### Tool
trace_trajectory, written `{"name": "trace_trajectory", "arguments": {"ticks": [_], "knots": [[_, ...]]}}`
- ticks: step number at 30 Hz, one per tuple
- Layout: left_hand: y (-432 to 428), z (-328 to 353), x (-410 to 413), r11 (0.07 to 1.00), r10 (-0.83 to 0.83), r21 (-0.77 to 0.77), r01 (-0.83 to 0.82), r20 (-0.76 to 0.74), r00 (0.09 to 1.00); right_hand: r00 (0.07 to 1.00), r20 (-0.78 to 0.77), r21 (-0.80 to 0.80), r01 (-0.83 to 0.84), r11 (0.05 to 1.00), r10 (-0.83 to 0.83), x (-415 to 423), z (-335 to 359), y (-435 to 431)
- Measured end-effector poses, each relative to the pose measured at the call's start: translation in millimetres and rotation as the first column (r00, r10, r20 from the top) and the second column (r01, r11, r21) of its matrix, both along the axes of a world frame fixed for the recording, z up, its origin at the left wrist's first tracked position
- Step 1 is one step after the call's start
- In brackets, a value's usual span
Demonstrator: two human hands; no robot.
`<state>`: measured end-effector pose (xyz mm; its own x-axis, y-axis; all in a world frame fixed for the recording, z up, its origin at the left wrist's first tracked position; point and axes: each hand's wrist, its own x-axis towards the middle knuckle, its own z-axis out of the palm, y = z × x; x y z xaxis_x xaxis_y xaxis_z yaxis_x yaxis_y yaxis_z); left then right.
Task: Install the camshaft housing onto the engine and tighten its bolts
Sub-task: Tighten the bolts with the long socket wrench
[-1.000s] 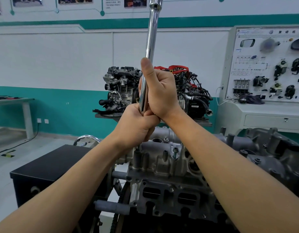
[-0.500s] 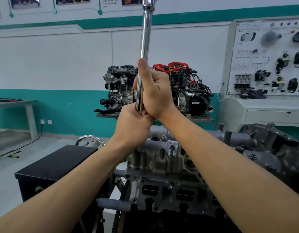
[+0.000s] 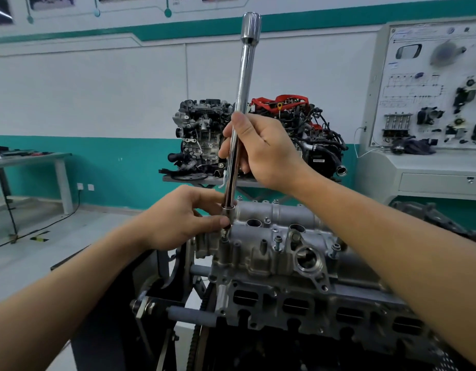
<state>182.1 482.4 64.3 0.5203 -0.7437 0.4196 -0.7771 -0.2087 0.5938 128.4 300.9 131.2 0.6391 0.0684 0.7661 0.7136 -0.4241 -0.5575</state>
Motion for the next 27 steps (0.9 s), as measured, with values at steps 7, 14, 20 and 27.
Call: {"name": "trace_trajectory", "arguments": {"ticks": [7, 14, 20, 27], "knots": [[0, 2, -3, 1.000, 0.012, 0.013, -0.012, 0.003, 1.000, 0.999, -0.033, -0.010, 0.023, 1.000, -0.023, -12, 6, 7], [-42, 9, -33, 0.868, -0.034, -0.478, -0.134, -0.326, 0.945, 0.957, 0.101, -0.008, 0.274, 0.962, -0.272, -9, 9, 32], [-72, 18, -39, 0.775, 0.128, -0.529, -0.345, -0.403, 0.906, 0.929, 0.073, 0.006, 0.362, 0.932, -0.362, -12, 11, 32], [-63, 21, -29, 0.868, -0.105, -0.483, -0.117, -0.407, 0.907, 0.927, 0.007, -0.020, 0.374, 0.927, -0.374, -15, 14, 35]]}}
